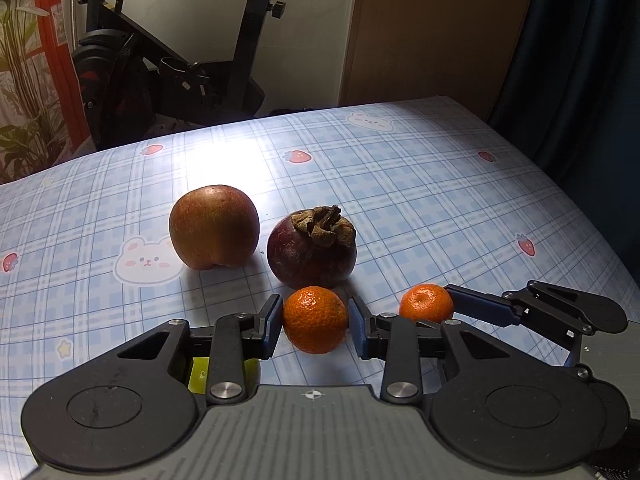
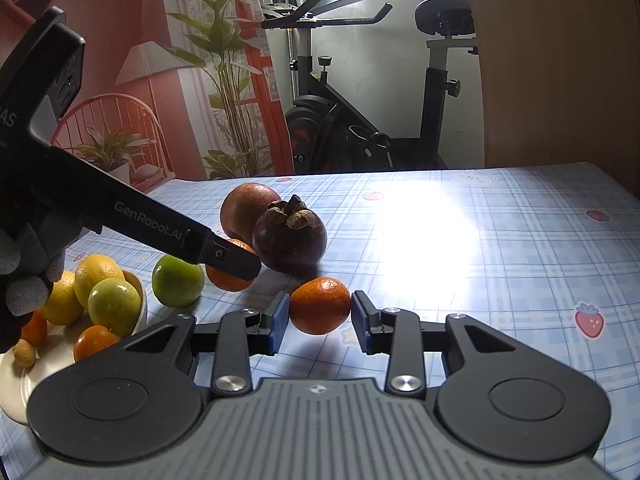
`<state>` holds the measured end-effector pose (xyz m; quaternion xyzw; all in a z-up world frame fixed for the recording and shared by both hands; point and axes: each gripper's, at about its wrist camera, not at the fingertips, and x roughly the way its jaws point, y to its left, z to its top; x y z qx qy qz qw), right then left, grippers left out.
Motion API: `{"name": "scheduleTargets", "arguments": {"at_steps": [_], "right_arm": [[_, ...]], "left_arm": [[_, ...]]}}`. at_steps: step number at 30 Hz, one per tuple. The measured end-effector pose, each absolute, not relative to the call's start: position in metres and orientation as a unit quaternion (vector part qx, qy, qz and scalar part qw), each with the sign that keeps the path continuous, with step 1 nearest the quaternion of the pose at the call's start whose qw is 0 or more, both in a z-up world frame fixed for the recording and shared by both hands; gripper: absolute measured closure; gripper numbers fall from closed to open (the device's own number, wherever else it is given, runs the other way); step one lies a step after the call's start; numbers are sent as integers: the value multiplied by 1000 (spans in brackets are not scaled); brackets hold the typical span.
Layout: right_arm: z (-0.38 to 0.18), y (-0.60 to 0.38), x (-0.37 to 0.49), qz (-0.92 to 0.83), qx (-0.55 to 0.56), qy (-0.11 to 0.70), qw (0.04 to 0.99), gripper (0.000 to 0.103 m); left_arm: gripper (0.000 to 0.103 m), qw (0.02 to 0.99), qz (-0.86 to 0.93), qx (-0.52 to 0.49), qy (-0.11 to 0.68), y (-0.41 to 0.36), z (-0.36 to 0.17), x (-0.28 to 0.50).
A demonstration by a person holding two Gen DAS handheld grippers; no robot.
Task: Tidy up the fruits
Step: 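Carry the mandarin in the left tool while the right tool carries its mandarin to the plate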
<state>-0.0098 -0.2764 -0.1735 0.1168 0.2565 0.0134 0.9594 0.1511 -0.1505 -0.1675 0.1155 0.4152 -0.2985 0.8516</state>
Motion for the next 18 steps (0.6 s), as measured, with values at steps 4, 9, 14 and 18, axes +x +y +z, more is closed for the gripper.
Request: {"name": "scheduleTargets", "arguments": {"at_steps": [4,9,14,18], "right_arm": [[-173,-276,-9,14,117,257,959,66],[-174,-276,-9,11,114,256,960,66],[-173,-269,-9,12,100,264,959,66],[-167,-257,-13,31,98,266,958,66]], "left_arm": [[65,857,-300,103,407,-137,-155,140],[65,857,-300,83,410,-111,-142,127],[65,862,-288,58,413,-74,-129,108],[65,865,-274,43,418,-43,-127,93]]}}
